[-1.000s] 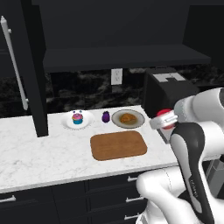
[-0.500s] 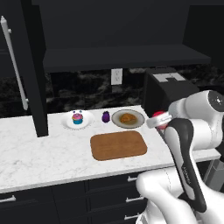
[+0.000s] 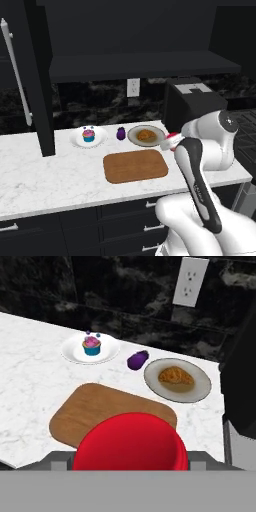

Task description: From the different types of pastries on the counter, select a croissant and place it on the cutting board. Then retrieve a jar of jam from the cabinet and place it alongside the croissant on the cutting board.

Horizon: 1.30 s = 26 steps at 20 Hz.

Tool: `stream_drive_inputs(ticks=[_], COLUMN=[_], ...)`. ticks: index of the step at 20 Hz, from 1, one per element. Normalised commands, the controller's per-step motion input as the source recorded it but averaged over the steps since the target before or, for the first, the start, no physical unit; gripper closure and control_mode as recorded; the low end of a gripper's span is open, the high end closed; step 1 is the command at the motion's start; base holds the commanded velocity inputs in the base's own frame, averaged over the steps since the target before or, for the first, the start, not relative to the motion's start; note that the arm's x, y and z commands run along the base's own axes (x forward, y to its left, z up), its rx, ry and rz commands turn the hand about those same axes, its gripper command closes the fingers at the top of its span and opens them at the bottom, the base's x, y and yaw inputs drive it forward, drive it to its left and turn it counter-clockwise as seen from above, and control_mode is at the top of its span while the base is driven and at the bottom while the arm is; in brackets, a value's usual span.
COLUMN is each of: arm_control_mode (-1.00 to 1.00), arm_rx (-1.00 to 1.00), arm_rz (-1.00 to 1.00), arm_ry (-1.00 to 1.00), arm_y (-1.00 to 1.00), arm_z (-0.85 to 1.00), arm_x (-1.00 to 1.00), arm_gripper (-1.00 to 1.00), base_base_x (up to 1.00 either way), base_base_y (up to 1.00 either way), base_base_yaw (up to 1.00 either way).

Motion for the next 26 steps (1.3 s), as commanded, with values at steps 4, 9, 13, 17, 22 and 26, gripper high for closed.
stream_drive_inputs(ticks=[4, 9, 13, 17, 22, 26], arm_control_mode=[-1.00, -1.00, -1.00, -1.00, -1.00, -1.00], arm_rx=[0.03, 0.05, 0.00, 0.04, 0.08, 0.16], arm_rz=[0.00, 0.00, 0.00, 0.00, 0.00, 0.00], arm_ry=[-0.16, -0.08, -0.18, -0.21, -0.28, -0.06], arm_y=[0.26, 0.44, 0.27, -0.02, 0.02, 0.45], arm_z=[-0.65, -0.94, -1.00, -0.50, -0.74, -1.00], arm_x=[0.02, -0.10, 0.06, 0.21, 0.55, 0.14], arm_gripper=[1.00, 1.00, 1.00, 1.00, 1.00, 1.00], base_base_x=[0.00, 0.00, 0.00, 0.00, 0.00, 0.00], base_base_y=[0.00, 0.00, 0.00, 0.00, 0.00, 0.00], base_base_yaw=[0.00, 0.00, 0.00, 0.00, 0.00, 0.00])
